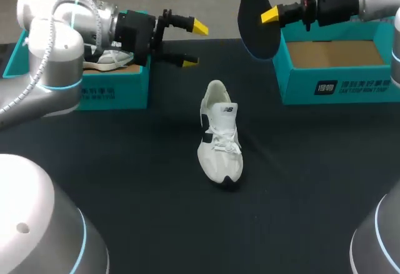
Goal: Take the shoe out of the shoebox, open the shoe tongue, remove and reinsert the insole, then place the shoe into the shoebox
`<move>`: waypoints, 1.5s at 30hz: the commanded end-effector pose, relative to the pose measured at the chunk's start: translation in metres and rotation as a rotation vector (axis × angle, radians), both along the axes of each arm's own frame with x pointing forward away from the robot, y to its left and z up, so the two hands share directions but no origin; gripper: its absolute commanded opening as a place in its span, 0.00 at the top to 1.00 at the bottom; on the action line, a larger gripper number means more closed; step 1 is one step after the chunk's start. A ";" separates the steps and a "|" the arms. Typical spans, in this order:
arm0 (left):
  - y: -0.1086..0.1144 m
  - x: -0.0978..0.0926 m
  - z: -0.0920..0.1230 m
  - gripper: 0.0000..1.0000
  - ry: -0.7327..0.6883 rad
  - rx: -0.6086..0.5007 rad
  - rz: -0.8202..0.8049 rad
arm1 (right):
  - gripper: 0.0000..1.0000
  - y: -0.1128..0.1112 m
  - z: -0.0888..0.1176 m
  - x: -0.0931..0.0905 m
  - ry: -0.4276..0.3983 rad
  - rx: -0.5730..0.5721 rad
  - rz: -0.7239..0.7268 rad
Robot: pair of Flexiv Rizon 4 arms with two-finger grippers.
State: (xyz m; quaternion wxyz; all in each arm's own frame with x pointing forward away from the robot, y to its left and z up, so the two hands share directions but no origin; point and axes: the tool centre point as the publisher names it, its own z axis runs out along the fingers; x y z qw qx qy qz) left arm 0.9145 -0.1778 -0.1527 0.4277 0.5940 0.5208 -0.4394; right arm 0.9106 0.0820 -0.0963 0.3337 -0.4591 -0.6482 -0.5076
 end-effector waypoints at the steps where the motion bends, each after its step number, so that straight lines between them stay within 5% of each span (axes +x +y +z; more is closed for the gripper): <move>1: 0.038 0.007 0.000 0.00 0.007 0.046 -0.044 | 1.00 0.002 0.008 -0.005 -0.007 -0.018 -0.004; 20: 0.109 0.050 -0.041 0.00 -0.090 0.203 -0.101 | 1.00 0.035 0.016 -0.035 -0.139 -0.063 -0.011; 31: 0.122 0.066 -0.051 0.00 -0.086 0.243 -0.002 | 1.00 0.047 0.020 -0.040 -0.152 -0.069 -0.026; 45: 0.122 0.066 -0.051 0.00 -0.086 0.243 -0.002 | 1.00 0.059 0.011 -0.010 -0.304 0.019 0.032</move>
